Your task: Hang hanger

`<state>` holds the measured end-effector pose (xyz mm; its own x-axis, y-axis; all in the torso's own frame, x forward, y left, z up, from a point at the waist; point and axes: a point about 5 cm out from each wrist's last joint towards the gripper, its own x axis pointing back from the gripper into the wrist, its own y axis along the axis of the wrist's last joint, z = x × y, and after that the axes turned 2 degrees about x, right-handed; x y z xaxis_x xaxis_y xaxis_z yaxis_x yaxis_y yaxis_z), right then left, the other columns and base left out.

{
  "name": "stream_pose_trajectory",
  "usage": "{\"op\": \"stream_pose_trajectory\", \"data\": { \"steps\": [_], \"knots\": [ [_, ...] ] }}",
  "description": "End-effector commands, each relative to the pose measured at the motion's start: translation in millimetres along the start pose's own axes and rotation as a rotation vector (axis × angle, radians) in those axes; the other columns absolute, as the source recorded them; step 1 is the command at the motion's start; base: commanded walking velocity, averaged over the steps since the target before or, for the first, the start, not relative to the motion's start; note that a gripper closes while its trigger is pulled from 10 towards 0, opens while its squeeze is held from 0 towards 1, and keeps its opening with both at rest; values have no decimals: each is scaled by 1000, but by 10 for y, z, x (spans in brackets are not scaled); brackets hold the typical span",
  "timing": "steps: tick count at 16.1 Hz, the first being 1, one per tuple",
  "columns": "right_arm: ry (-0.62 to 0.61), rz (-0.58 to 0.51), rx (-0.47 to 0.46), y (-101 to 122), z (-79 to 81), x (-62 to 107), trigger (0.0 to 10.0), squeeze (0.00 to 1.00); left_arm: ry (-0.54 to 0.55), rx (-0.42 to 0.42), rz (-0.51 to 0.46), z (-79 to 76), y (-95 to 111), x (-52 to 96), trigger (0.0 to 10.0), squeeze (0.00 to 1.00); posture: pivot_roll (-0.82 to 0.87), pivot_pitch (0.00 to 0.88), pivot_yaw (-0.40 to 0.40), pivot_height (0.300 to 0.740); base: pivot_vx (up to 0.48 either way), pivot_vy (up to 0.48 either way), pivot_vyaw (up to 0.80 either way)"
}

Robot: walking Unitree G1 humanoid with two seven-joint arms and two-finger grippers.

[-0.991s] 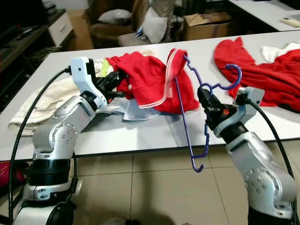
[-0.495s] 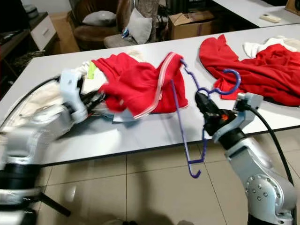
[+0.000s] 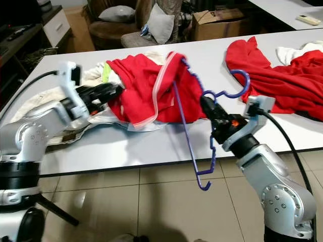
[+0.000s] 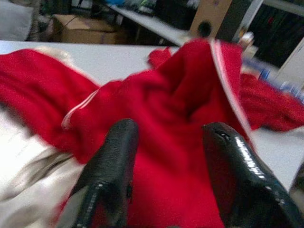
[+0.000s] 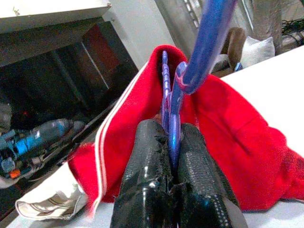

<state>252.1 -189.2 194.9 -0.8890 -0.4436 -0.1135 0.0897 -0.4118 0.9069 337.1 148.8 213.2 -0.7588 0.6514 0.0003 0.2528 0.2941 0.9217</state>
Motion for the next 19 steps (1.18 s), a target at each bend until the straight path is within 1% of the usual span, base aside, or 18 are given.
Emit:
{"op": "stream_pose_trajectory", "data": {
  "steps": [1,2,3,4,5,6,7,8,9,10,11,14,15,16,17,18,19],
  "knots": [
    [46,-13,13,56,84,-9,10000,0,28,40,-39,69,87,33,10000,1000,-185,0,119,740,0,0,0],
    [49,-12,14,57,90,-7,10000,0,59,4,18,134,45,58,10000,1000,-192,0,124,740,0,0,0],
    [49,-13,16,65,93,-4,10000,0,108,-149,183,240,-82,148,10000,1000,-192,0,124,740,0,0,0],
    [49,-14,16,68,95,-2,10000,0,120,-206,247,272,-133,189,10000,1000,-197,0,126,740,0,0,0],
    [47,-16,18,76,95,3,10000,0,104,-282,330,298,-196,271,10000,1000,-198,0,126,740,0,0,0],
    [46,-18,20,82,93,5,10000,0,38,-205,228,213,-111,247,10000,1000,-198,0,126,740,0,0,0],
    [48,-18,20,87,97,3,10000,0,-72,-145,106,40,4,161,10000,1000,-192,0,117,740,0,0,0],
    [51,-18,20,89,101,0,10000,0,-134,-145,58,-63,52,111,10000,1000,-192,0,117,740,0,0,0],
    [56,-14,23,85,105,-12,10000,0,-168,-156,-15,-183,84,2,10000,1000,-189,0,115,740,0,0,0],
    [61,-10,24,82,110,-24,10000,0,-190,-176,-47,-296,61,-103,10000,1000,-189,0,115,740,0,0,0],
    [65,-11,25,84,118,-35,10000,0,-157,-253,-27,-375,-49,-247,10000,1000,-192,0,117,740,0,0,0],
    [66,-13,28,89,129,-40,10000,0,-96,-295,0,-450,-197,-397,10000,1000,-199,0,125,740,0,0,0],
    [64,-16,30,95,131,-37,10000,0,-59,-330,3,-459,-234,-433,10000,1000,-200,0,126,740,0,0,0],
    [61,-18,30,99,129,-33,10000,0,-29,-336,-14,-462,-254,-461,10000,1000,-200,0,126,740,0,0,0],
    [59,-20,31,99,127,-31,10000,0,5,-329,-16,-451,-285,-481,10000,510,-200,0,128,740,0,0,0],
    [58,-22,29,99,129,-31,10000,0,33,-339,14,-426,-351,-496,10000,0,-199,0,128,740,0,0,0],
    [58,-22,29,99,129,-31,10000,0,33,-339,14,-426,-351,-496,10000,0,-199,0,128,740,0,0,0]
  ]
}}
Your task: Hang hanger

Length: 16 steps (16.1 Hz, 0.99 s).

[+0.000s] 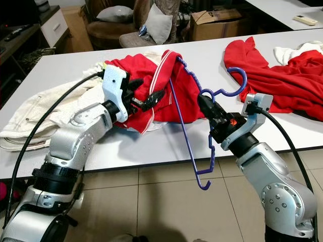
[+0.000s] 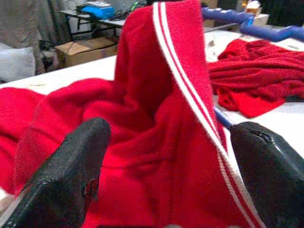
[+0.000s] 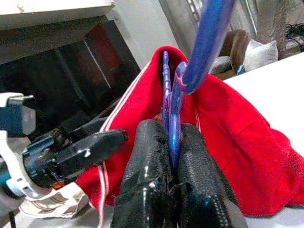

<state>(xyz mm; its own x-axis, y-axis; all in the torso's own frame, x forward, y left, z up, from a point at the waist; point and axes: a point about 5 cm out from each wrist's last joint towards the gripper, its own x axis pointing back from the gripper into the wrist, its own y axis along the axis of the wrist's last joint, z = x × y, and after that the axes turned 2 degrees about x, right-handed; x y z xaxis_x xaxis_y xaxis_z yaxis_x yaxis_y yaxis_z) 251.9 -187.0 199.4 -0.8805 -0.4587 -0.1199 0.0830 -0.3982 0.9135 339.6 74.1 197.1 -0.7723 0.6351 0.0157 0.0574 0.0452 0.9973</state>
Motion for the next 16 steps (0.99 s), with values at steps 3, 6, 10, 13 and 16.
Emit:
{"op": "stream_pose_trajectory", "data": {
  "steps": [3,6,10,13,16],
  "knots": [
    [42,-28,11,69,98,-23,10000,0,116,-3,77,88,-138,1,0,0,-197,0,130,740,0,0,0],
    [46,-28,10,69,101,-23,10000,0,145,76,60,114,-147,-17,0,0,-195,0,128,740,0,0,0],
    [46,-28,11,69,102,-20,10000,0,105,190,32,73,-153,-31,0,0,-198,0,131,740,0,0,0],
    [42,-29,9,65,101,-13,10000,0,72,274,13,27,-151,-34,0,0,-199,0,134,740,0,0,0],
    [38,-29,8,59,98,-5,10000,0,23,411,-41,6,-89,-35,0,0,-199,0,138,740,0,0,0]
  ]
}}
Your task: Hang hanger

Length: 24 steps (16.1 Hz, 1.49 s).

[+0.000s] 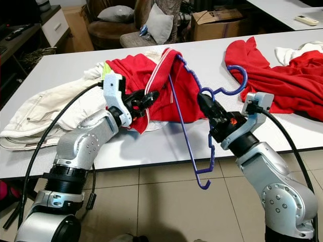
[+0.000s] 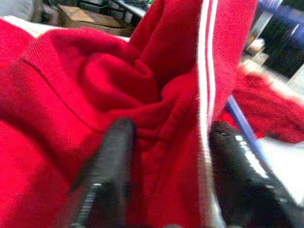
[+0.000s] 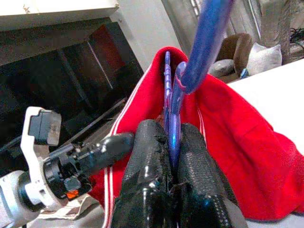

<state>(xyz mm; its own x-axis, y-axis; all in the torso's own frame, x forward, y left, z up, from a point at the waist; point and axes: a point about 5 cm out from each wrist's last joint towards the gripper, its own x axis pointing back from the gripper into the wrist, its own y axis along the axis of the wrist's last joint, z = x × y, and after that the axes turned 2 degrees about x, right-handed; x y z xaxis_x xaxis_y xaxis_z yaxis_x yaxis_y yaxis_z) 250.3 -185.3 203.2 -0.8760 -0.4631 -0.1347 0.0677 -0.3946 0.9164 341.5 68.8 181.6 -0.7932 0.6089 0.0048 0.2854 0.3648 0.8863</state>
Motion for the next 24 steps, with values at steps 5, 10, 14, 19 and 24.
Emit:
{"op": "stream_pose_trajectory", "data": {
  "steps": [5,10,14,19,24],
  "knots": [
    [18,-18,-9,7,62,14,10000,0,-160,332,-95,-120,169,21,0,0,-196,0,148,740,0,0,0],
    [13,-13,-15,-33,73,48,10000,0,-192,321,-50,-156,195,17,0,0,-198,0,162,740,0,0,0],
    [15,-18,-16,-33,85,56,10000,0,-164,137,5,-139,115,23,0,0,-200,0,166,740,0,0,0],
    [19,-15,-15,-34,85,54,10000,0,-134,-63,161,-103,-80,59,275,0,-198,0,164,740,0,0,0],
    [17,27,7,-96,78,88,10000,0,-160,86,23,-92,121,59,0,0,-202,0,163,740,0,0,0]
  ]
}}
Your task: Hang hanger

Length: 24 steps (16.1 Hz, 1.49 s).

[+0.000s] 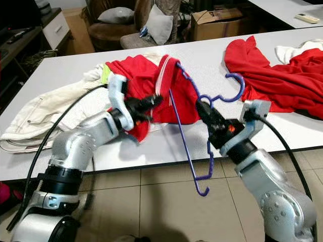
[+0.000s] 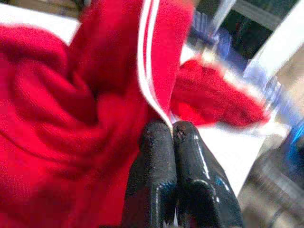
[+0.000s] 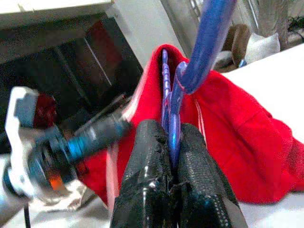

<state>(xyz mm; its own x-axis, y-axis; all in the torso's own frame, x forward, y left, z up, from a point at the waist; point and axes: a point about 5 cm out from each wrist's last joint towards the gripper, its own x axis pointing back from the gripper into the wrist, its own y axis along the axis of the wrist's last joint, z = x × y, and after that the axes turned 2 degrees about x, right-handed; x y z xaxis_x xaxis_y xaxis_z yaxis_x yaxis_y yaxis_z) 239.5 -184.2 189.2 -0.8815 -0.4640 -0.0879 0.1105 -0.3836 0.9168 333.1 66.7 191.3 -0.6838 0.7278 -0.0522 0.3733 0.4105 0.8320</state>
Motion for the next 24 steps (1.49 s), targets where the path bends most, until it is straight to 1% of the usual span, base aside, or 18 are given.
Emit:
{"op": "stream_pose_trajectory", "data": {
  "steps": [1,3,4,5,6,9,10,12,13,14,15,17,18,19,20,22,23,24],
  "knots": [
    [25,-1,25,14,56,7,10000,0,-38,64,-75,-40,197,14,0,0,-202,0,163,740,0,0,0],
    [18,18,29,-24,50,34,10000,0,-115,183,-156,-103,408,21,0,0,-202,0,169,740,0,0,0],
    [20,24,28,-38,55,37,10000,0,-149,204,-167,-144,466,20,0,0,-202,0,172,740,0,0,0],
    [21,28,29,-49,60,35,10000,0,-171,202,-163,-190,489,8,0,0,-201,0,175,740,0,0,0],
    [27,40,29,-77,74,28,10000,0,-221,195,-148,-305,532,-18,0,0,-200,0,177,740,0,0,0],
    [34,60,25,-113,93,2,10000,0,-260,187,-121,-433,570,-39,0,0,-197,0,176,740,0,0,0],
    [46,63,19,-117,110,-1,10000,0,-252,174,-113,-437,578,-40,0,0,-196,0,175,740,0,0,0],
    [73,72,11,-126,140,18,10000,0,-186,129,-127,-360,610,-34,0,0,-193,0,172,740,0,0,0],
    [77,84,4,-139,136,46,10000,0,-154,118,-157,-291,707,7,0,0,-193,0,172,740,0,0,0],
    [74,91,3,-147,128,50,10000,0,-170,111,-156,-305,743,30,0,0,-193,0,172,740,0,0,0],
    [55,111,0,-171,100,24,10000,0,-226,78,-117,-358,772,75,0,0,-189,0,169,740,0,0,0],
    [49,122,-2,-182,88,-17,10000,0,-281,28,-52,-404,761,133,0,0,-184,0,162,740,0,0,0],
    [-9,117,13,-171,30,-49,10000,0,-320,-20,-18,-418,778,195,0,0,-182,0,159,740,0,0,0],
    [-67,95,17,-133,-56,-53,10000,0,-310,-61,-15,-382,826,241,0,0,-176,0,152,740,0,0,0],
    [-139,62,34,-64,-177,-42,10000,0,-288,-95,-30,-331,914,291,0,0,-176,0,152,740,0,0,0],
    [-236,-3,61,69,-322,-17,10000,0,-240,-135,-65,-259,1040,337,0,0,-176,0,152,740,0,0,0],
    [-253,-57,66,194,-370,4,10000,0,-198,-160,-101,-199,1144,370,0,0,-176,0,152,740,0,0,0],
    [-230,-83,62,274,-363,17,10000,0,-180,-172,-132,-172,1222,396,0,0,-174,0,148,740,0,0,0]
  ]
}}
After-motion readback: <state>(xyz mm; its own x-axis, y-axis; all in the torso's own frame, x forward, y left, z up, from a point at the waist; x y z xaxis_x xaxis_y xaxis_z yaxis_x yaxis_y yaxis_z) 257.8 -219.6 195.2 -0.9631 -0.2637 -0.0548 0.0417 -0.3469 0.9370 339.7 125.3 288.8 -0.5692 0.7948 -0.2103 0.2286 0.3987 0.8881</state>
